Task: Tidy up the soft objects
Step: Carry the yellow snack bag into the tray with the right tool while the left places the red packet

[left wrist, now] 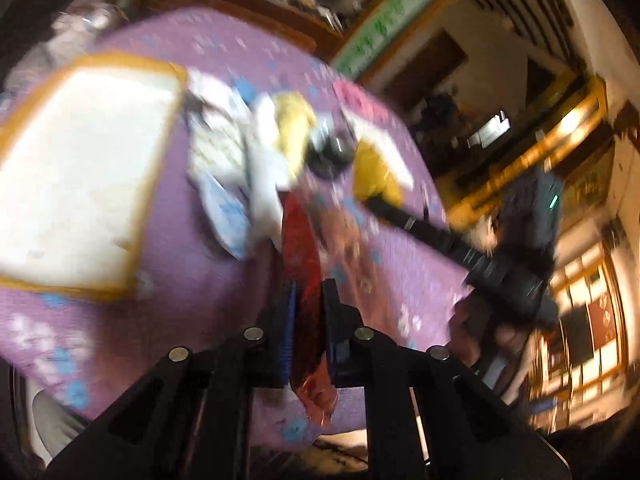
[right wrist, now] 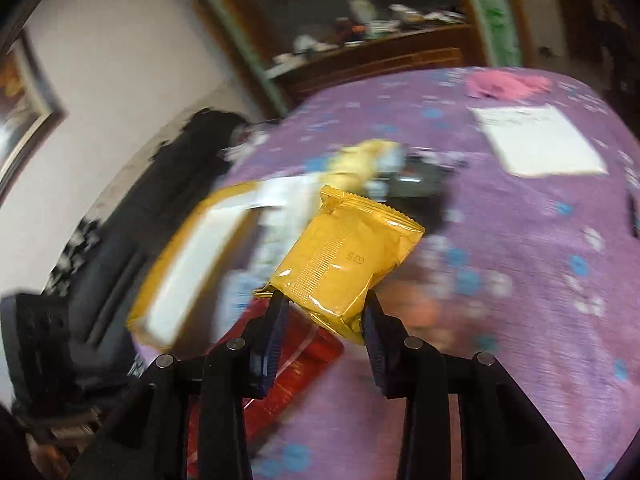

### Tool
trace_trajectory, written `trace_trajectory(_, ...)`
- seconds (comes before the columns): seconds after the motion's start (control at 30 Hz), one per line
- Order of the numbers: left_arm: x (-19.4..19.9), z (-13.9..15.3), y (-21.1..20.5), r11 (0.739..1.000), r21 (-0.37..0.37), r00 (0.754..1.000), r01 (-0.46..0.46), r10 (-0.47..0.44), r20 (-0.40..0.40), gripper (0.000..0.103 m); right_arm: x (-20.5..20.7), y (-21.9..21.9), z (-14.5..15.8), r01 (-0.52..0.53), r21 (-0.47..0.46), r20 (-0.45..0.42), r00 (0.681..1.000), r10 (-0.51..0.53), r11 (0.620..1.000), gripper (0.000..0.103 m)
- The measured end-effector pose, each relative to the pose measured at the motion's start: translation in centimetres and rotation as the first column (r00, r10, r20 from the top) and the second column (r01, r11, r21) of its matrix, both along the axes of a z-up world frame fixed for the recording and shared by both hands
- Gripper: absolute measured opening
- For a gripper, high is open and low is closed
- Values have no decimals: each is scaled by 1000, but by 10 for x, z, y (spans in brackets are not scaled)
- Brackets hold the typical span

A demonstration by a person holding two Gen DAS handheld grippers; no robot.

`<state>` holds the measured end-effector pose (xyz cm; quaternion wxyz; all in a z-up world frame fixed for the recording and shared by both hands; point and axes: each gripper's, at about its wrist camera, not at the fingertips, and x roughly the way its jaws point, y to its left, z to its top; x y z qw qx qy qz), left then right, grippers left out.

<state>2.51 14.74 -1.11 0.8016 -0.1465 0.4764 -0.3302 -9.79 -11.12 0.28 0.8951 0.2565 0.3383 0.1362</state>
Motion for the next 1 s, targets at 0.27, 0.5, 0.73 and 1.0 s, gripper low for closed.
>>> trace_trajectory(0.27,12,54,102,964,-21,954,-264,264,145,8,19,57,32,-181,-141,48,981,189,973,36)
trace_trajectory(0.5,78,-1,122,918,130,924,-374,357,134,8,112,139,-10,-295,-319,-79,955,285,901,36)
trace_trajectory(0.73,100,-57,131,880,266,917,-393,397,43,7,175,179,-55,-324,-376,-178,945,276,868,45)
trace_trajectory(1.0,57,-23,119,870,269,910,-413,388,145,61,143,146,-20,-247,-277,47,962,270,929,92)
